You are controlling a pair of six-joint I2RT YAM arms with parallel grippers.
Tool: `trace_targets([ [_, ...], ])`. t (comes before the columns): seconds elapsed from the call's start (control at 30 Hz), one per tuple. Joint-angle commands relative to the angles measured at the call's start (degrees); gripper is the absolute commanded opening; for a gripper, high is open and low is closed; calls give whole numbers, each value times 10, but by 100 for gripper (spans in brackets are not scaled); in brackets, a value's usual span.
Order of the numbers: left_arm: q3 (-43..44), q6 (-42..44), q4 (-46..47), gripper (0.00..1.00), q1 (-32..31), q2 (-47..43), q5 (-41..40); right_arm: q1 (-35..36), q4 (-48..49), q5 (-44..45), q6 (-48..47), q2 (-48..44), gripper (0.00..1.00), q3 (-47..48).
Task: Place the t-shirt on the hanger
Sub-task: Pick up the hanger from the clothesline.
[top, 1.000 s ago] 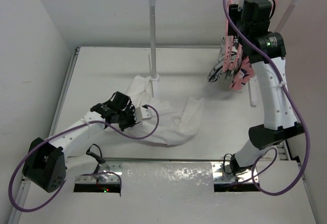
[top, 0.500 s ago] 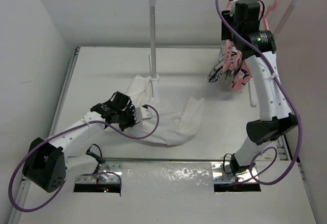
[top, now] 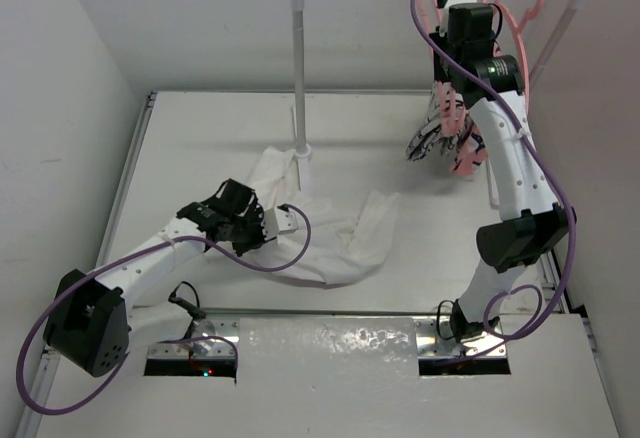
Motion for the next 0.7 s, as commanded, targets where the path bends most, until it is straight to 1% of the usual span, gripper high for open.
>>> trace_targets([
  [0.0, 2, -7, 15, 17, -1, -16, -10, -5, 25, -6, 0, -9, 4, 1],
  [0.03, 3, -11, 16, 20, 0, -15, -11, -6, 25, -6, -2, -13, 0, 1],
  [0.07, 4, -12, 17, 26, -1, -16, -16, -6, 26, -5, -3, -14, 0, 1],
  [0.17, 12, -15, 14, 36, -1, -16, -28, -6, 28, -10, -6, -25, 0, 2],
  [0.27, 21, -15, 13, 40, -1, -16, -40, -6, 38, -15, -5, -43, 0, 0],
  [0.3, 24, -15, 13, 42, -1, -16, -41, -5, 41, -32, -8, -50, 0, -6],
  [0.33, 29, -16, 11, 47, -1, -16, -42, -6, 47, -38, -11, -56, 0, -9],
  [0.37, 32, -17, 12, 55, -1, -16, -45, -5, 53, -53, -11, -67, 0, -12],
  [0.43, 39, -23, 13, 67, -1, -15, -51, -6, 56, -68, -11, -78, 0, -19],
  [0.5, 44, -26, 12, 68, -1, -15, -53, -6, 60, -93, -10, -99, 0, -42],
  [0.67, 58, -30, 12, 69, 0, -10, -53, -5, 83, -113, -9, -146, 0, -107],
])
